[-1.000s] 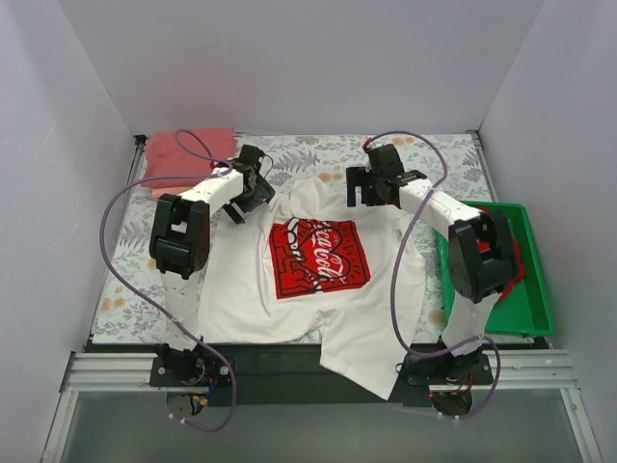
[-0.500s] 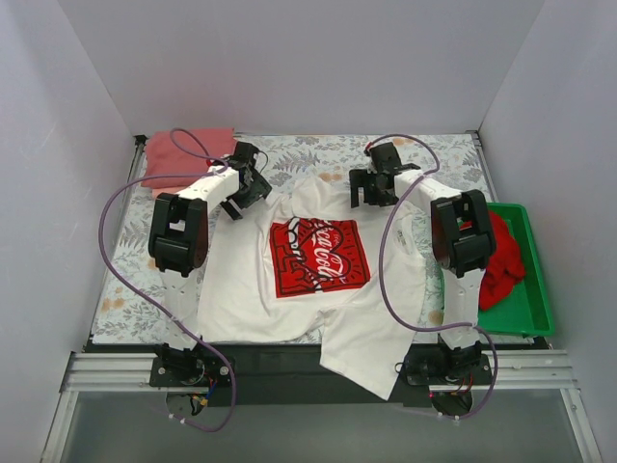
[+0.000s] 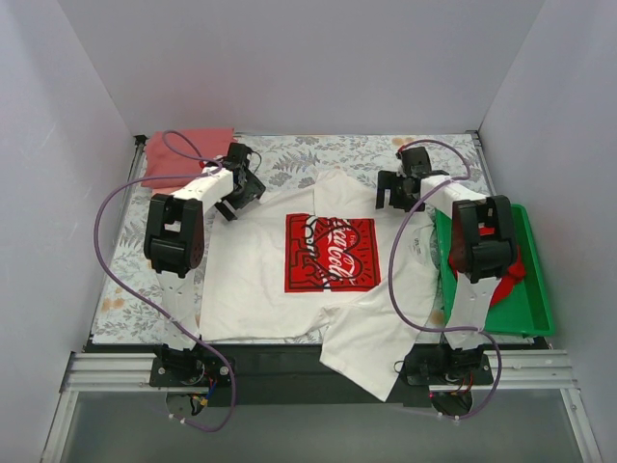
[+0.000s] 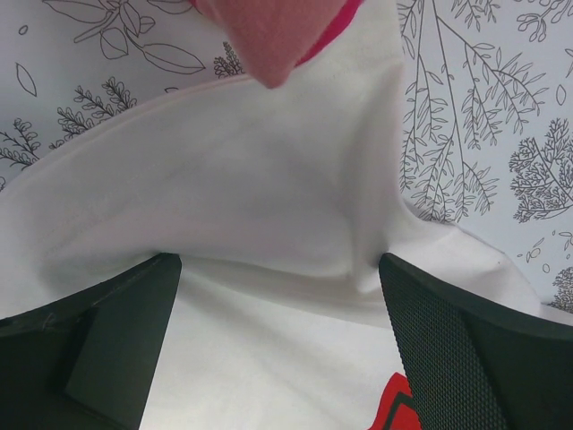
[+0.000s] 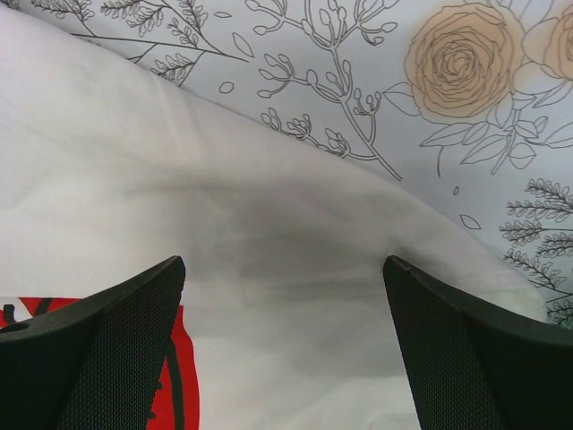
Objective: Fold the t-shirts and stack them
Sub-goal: Flatten the tshirt out
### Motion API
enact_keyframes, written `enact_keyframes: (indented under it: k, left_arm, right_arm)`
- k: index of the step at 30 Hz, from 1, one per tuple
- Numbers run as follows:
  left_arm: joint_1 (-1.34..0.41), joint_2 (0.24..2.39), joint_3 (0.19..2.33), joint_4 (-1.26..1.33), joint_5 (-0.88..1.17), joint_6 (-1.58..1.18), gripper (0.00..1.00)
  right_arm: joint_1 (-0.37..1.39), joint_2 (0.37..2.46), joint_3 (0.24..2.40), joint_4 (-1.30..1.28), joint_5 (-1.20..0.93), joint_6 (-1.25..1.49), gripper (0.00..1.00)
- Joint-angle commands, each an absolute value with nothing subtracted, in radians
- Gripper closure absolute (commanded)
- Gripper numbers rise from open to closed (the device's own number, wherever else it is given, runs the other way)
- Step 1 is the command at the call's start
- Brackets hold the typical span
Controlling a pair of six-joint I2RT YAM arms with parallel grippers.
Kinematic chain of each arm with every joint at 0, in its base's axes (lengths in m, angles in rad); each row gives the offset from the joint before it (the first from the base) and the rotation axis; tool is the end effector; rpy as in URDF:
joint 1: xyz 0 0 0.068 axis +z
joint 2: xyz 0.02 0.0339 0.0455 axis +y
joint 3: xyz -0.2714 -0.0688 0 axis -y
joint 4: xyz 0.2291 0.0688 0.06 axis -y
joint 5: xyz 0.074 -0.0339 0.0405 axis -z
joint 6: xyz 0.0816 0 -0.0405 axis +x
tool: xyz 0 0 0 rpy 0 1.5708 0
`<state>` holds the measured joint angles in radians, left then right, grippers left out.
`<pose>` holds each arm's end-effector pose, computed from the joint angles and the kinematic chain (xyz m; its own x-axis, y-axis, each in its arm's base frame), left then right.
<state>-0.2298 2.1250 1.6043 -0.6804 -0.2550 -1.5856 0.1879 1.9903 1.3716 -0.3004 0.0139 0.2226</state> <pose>0.4396 -0.0817 0.1397 -0.1182 -0.9660 -0.2298 -0.9098 0.1981 -0.3648 0.4387 0.0823 0.1537 -0.8012 0.0724 -0.5940 -0.0017 0.9924 0.1231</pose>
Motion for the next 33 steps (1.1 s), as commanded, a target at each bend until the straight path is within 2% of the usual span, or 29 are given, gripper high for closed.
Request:
enact_keyframes:
  k: [1, 5, 10, 16, 21, 28, 33]
  left_arm:
    - [-0.212, 2.126, 1.572, -0.739, -0.298, -1.572, 0.06]
    - [-0.212, 2.122, 1.611, -0.749, -0.299, -1.568, 0.06]
    - [-0.212, 2.105, 1.617, -0.69, -0.226, -1.533, 0.06]
    - [-0.212, 2.091, 1.612, -0.632, -0.135, -1.522, 0.06]
    - [-0.212, 2.079, 1.586, -0.617, -0.129, -1.526, 0.06]
    - [-0.212, 2.083, 1.551, -0.603, -0.127, -1.532, 0.05]
    - [-0.212, 2.085, 1.537, -0.603, -0.146, -1.536, 0.05]
  right_arm:
    - [0.163, 1.962, 1.359, -0.371, 0.032, 0.213, 0.02]
    - [0.202, 1.908, 1.41, -0.37, -0.054, 0.089, 0.02]
    - [0.38, 1.868, 1.442, -0.339, -0.014, -0.003, 0.02]
    - [0.549, 1.999, 1.584, -0.322, 0.064, -0.008, 0.02]
    - [0.592, 2.132, 1.715, -0.336, 0.124, 0.087, 0.08]
    - [0.629, 2.22, 1.781, -0.347, 0.167, 0.094, 0.15]
    - [0.64, 2.275, 1.792, -0.35, 0.231, 0.091, 0.25]
